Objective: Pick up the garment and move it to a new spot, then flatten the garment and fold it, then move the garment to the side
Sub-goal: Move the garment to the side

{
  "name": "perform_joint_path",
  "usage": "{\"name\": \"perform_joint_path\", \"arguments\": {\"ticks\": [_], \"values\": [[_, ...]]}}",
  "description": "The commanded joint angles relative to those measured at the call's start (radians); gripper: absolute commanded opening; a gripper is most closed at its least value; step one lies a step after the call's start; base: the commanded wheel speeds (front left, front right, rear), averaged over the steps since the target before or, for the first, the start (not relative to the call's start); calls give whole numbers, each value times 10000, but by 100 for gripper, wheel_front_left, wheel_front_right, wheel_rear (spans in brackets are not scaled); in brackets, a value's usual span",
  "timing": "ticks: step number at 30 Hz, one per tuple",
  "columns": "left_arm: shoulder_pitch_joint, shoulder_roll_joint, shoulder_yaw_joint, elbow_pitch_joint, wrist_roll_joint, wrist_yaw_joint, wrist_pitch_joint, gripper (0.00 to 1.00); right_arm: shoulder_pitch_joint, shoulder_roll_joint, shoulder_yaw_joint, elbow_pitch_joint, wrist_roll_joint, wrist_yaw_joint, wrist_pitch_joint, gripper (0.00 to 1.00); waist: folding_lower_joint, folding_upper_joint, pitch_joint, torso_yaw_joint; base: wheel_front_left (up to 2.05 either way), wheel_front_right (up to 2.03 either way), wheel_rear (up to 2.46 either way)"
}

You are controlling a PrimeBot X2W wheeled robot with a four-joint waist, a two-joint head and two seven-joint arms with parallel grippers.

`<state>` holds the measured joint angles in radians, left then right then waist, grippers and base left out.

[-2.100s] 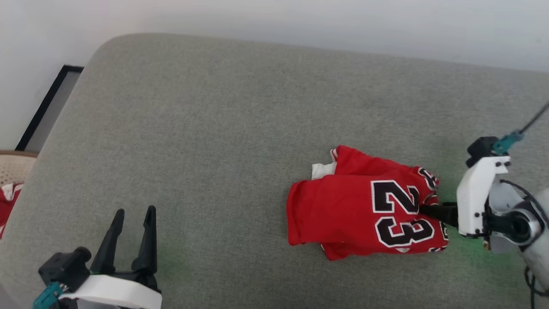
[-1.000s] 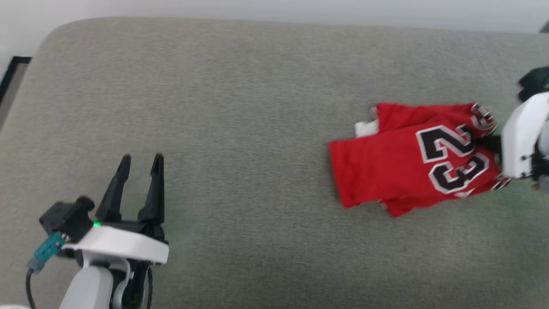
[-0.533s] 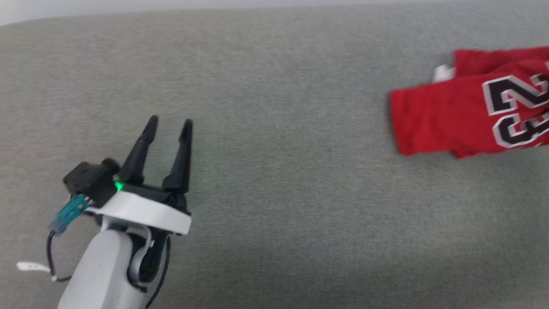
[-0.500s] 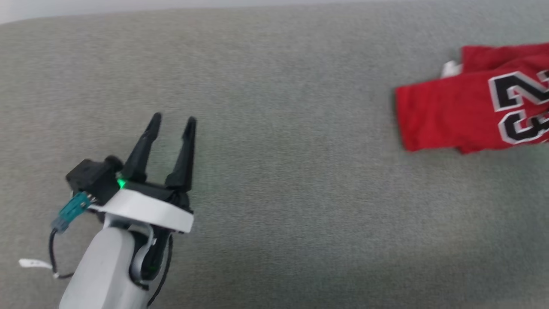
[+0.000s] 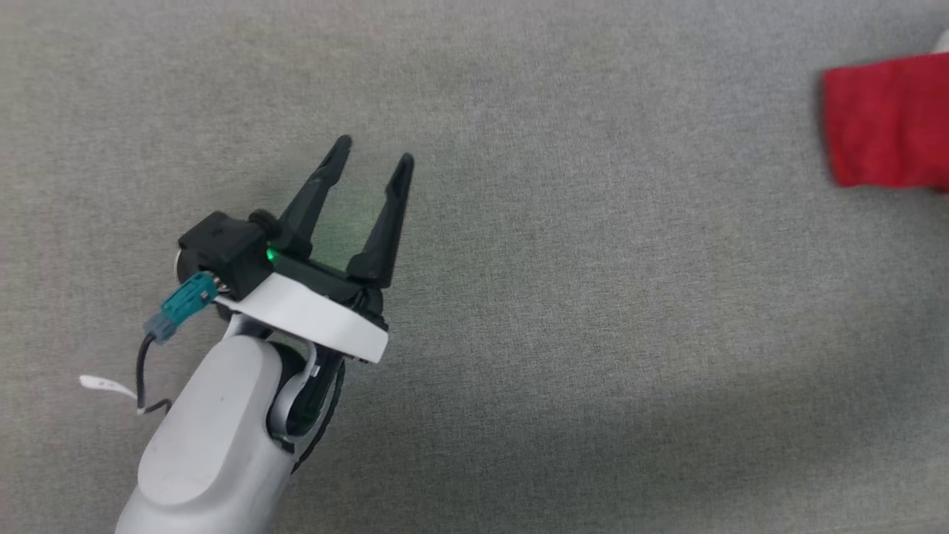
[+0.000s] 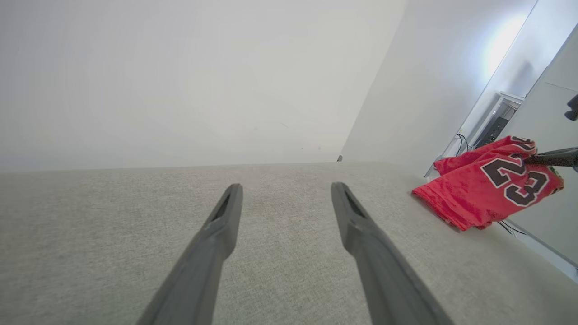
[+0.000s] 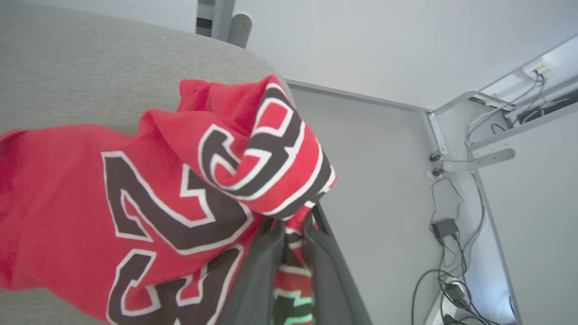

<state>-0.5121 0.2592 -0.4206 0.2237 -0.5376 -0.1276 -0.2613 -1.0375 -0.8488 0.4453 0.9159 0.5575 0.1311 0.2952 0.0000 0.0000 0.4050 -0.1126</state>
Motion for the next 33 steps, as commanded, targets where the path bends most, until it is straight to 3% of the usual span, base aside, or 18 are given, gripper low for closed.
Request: {"name": "perform_joint_path", "arguments": {"ticks": [1, 8, 17, 18, 19, 20, 21, 22, 23, 33], "values": [[-197, 28, -39, 39, -29, -27, -48, 100, -186, -25, -75, 146, -179, -7, -252, 0, 0, 0, 110, -27, 0, 0, 0], [-595, 30, -314, 76, -81, -27, -48, 100, -844, 206, -346, 1415, -1555, -7, -1540, 0, 0, 0, 470, 8, 0, 0, 0], [-831, 81, -502, 76, -211, -27, -48, 100, -1227, 1022, -851, 2976, -2229, -7, -2171, 0, 0, 0, 725, 267, 0, 0, 0], [-826, 101, -469, 66, -223, -27, -48, 100, -1280, 1071, -909, 3074, -2296, -7, -2274, 14, 0, 0, 731, 282, 0, 0, 0], [-820, 117, -432, 50, -238, -27, -48, 100, -1330, 1081, -1008, 3156, -2330, -7, -2364, 36, 0, 0, 734, 295, 0, 0, 0], [-806, 119, -397, 29, -252, -27, -48, 100, -1360, 1111, -1081, 3267, -2398, -7, -2383, 51, 0, 0, 732, 303, 0, 0, 0], [-806, 119, -397, 29, -252, -27, -48, 100, -1360, 1111, -1081, 3267, -2398, -7, -2383, 51, 0, 0, 732, 303, 0, 0, 0], [-777, 110, -346, -1, -274, -27, -48, 100, -1386, 1162, -1114, 3350, -2458, -7, -2396, 85, 0, 0, 725, 309, 0, 0, 0], [-735, 118, -283, -27, -280, -27, -48, 100, -1448, 1177, -1182, 3387, -2492, -7, -2492, 100, 0, 0, 711, 304, 0, 0, 0], [-291, 153, 264, -311, -374, -27, -48, 100, -1696, 1267, -1672, 3640, -2748, -7, -3000, 100, 0, 0, 366, 180, 0, 0, 0]]}}
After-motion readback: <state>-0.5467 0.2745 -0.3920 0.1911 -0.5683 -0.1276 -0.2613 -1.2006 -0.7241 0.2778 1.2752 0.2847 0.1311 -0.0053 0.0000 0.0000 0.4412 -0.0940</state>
